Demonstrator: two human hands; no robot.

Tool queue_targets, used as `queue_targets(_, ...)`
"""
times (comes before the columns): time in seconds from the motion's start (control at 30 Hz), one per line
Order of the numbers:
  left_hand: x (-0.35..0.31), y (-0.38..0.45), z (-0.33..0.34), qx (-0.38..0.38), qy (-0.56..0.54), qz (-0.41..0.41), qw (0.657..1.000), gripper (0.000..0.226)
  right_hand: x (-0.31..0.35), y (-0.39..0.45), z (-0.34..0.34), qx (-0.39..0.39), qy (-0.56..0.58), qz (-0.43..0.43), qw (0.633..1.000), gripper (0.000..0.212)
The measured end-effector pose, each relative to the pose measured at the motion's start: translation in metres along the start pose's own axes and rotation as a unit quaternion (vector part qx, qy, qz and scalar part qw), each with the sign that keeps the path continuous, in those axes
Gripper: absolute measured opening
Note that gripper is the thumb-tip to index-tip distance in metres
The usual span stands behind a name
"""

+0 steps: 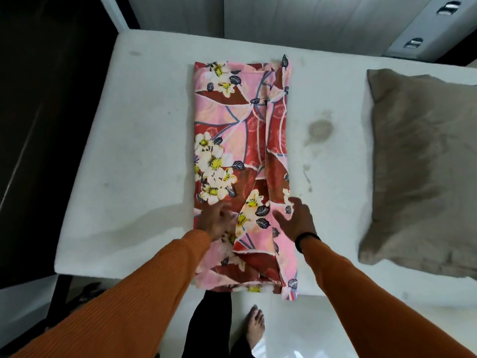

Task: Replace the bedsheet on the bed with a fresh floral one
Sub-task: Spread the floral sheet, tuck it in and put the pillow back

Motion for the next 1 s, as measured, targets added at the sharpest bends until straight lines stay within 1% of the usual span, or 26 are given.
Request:
queue_targets(0.1, -0.032, 0.036, 0.005, 0.022, -0.041, 0.001, 0.999, 0.040, 0.041, 0.042, -0.013, -0.053, 0.068, 0.017, 0.996, 0.075)
queue_targets(0.17, -0.045, 0.056, 0.021, 0.065, -0.086, -0.018, 0.994, 0.045, 0.066, 0.071, -0.014, -0.057, 0.074, 0.021, 0.995, 0.085)
queue_targets(0.23, -0.059, 0.067, 0.044, 0.117, -0.150, -0.045, 0.981, 0.058, 0.085, 0.099, -0.011, -0.040, 0.060, 0.028, 0.997, 0.095)
queue_targets(0.3, -0.082, 0.071, 0.073, 0.176, -0.149, -0.046, 0.972, 0.061, 0.093, 0.121, -0.010, -0.032, -0.005, 0.034, 0.999, 0.104)
queue_targets(0.33, -0.094, 0.067, 0.090, 0.213, -0.123, -0.030, 0.969, 0.064, 0.094, 0.129, -0.012, -0.033, -0.046, 0.031, 0.998, 0.106)
queue_targets(0.37, -0.111, 0.060, 0.107, 0.253, -0.095, 0.004, 0.963, 0.070, 0.093, 0.135, -0.014, -0.031, -0.075, 0.023, 0.996, 0.103)
queue_targets(0.4, -0.124, 0.051, 0.122, 0.294, -0.052, 0.042, 0.954, 0.076, 0.088, 0.138, -0.019, -0.026, -0.086, 0.029, 0.996, 0.095)
queue_targets(0.47, -0.139, 0.036, 0.146, 0.347, 0.035, 0.109, 0.931, 0.072, 0.070, 0.144, -0.038, -0.041, -0.079, 0.047, 0.995, 0.066)
queue_targets(0.53, -0.140, 0.026, 0.156, 0.374, 0.098, 0.150, 0.910, 0.066, 0.038, 0.147, -0.067, -0.085, -0.043, 0.105, 0.990, 0.038)
queue_targets(0.57, -0.142, 0.025, 0.158, 0.378, 0.102, 0.161, 0.906, 0.064, 0.016, 0.149, -0.079, -0.106, -0.013, 0.139, 0.984, 0.031)
queue_targets(0.63, -0.143, 0.036, 0.147, 0.347, 0.068, 0.125, 0.927, 0.053, -0.024, 0.148, -0.101, -0.134, 0.040, 0.193, 0.971, 0.032)
queue_targets(0.67, -0.143, 0.050, 0.134, 0.299, 0.067, 0.127, 0.943, 0.043, -0.041, 0.149, -0.108, -0.137, 0.059, 0.207, 0.967, 0.031)
queue_targets(0.7, -0.143, 0.068, 0.112, 0.224, 0.101, 0.141, 0.959, 0.034, -0.054, 0.149, -0.112, -0.137, 0.074, 0.215, 0.964, 0.028)
queue_targets(0.73, -0.146, 0.087, 0.087, 0.130, 0.169, 0.170, 0.962, 0.032, -0.062, 0.149, -0.115, -0.134, 0.087, 0.216, 0.963, 0.025)
queue_targets(0.77, -0.148, 0.103, 0.066, 0.069, 0.217, 0.180, 0.957, 0.032, -0.067, 0.150, -0.114, -0.131, 0.104, 0.210, 0.963, 0.023)
queue_targets(0.8, -0.151, 0.115, 0.055, 0.050, 0.226, 0.192, 0.954, 0.031, -0.067, 0.150, -0.112, -0.124, 0.120, 0.199, 0.965, 0.023)
queue_targets(0.83, -0.156, 0.127, 0.049, 0.064, 0.220, 0.194, 0.954, 0.031, -0.066, 0.150, -0.107, -0.116, 0.136, 0.186, 0.966, 0.028)
queue_targets(0.9, -0.170, 0.144, 0.042, 0.083, 0.250, 0.209, 0.942, 0.038, -0.058, 0.144, -0.097, -0.106, 0.163, 0.161, 0.968, 0.042)
queue_targets(1.0, -0.199, 0.159, 0.039, 0.056, 0.313, 0.260, 0.912, 0.041, -0.043, 0.126, -0.084, -0.101, 0.162, 0.115, 0.975, 0.060)
Point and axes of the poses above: each hand's wrist, its own y-axis towards the middle knuckle, its own z-axis out of the palm, x = y × z, the point moved 10 cm from there along y, towards the middle knuckle, and after that the axes turned 3 degrees about y, right-handed, at the moved point
